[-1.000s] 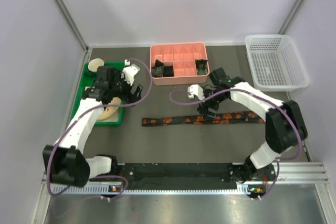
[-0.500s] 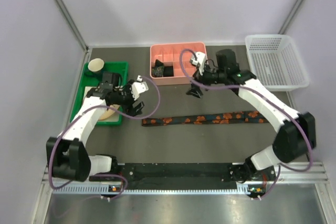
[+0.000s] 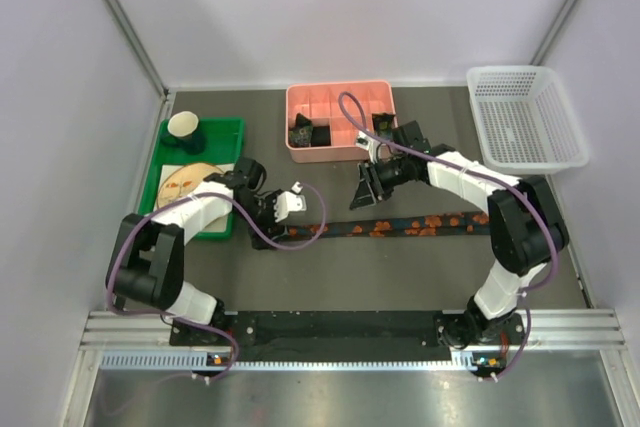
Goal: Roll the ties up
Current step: Roll the tie at the center of the board.
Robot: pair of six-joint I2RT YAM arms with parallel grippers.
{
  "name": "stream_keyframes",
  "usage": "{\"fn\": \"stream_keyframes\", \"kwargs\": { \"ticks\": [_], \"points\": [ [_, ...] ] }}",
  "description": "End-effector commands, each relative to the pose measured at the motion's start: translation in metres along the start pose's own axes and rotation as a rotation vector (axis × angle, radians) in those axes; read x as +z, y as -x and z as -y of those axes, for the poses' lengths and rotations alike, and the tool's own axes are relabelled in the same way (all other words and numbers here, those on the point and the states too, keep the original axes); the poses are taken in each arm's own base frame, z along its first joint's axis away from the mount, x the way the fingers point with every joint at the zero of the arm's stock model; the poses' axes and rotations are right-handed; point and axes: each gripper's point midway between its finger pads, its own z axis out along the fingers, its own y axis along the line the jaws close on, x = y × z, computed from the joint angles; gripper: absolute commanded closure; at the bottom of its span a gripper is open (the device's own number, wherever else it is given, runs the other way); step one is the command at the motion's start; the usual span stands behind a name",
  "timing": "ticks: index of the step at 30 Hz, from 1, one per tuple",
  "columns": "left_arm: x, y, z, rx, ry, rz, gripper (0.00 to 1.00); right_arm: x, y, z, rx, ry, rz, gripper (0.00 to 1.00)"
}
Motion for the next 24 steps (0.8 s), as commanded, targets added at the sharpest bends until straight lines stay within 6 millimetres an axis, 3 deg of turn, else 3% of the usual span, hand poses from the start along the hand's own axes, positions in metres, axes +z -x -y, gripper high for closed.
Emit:
{"fn": "stream_keyframes", "kwargs": {
  "ticks": [1,3,8,18,24],
  "points": [
    [0.01,-0.009,-0.009,0.028,0.032,-0.053,0.27,0.007,-0.016,0.001,0.078,-0.014,-0.015,0.67],
    [0.01,-0.012,-0.012,0.024,0.044,-0.071,0.34,0.009,-0.019,0.007,0.097,-0.036,-0.013,0.75],
    [0.005,-0.014,-0.012,0.044,0.057,-0.088,0.55,0.014,-0.023,0.012,0.143,-0.035,-0.017,0.82],
    [-0.016,0.031,-0.002,0.09,0.035,0.041,0.62,0.033,-0.035,0.03,0.259,-0.028,-0.067,0.87],
    [-0.018,0.061,-0.001,0.112,0.041,0.077,0.65,0.049,-0.041,0.039,0.289,-0.03,-0.107,0.89]
  ]
}}
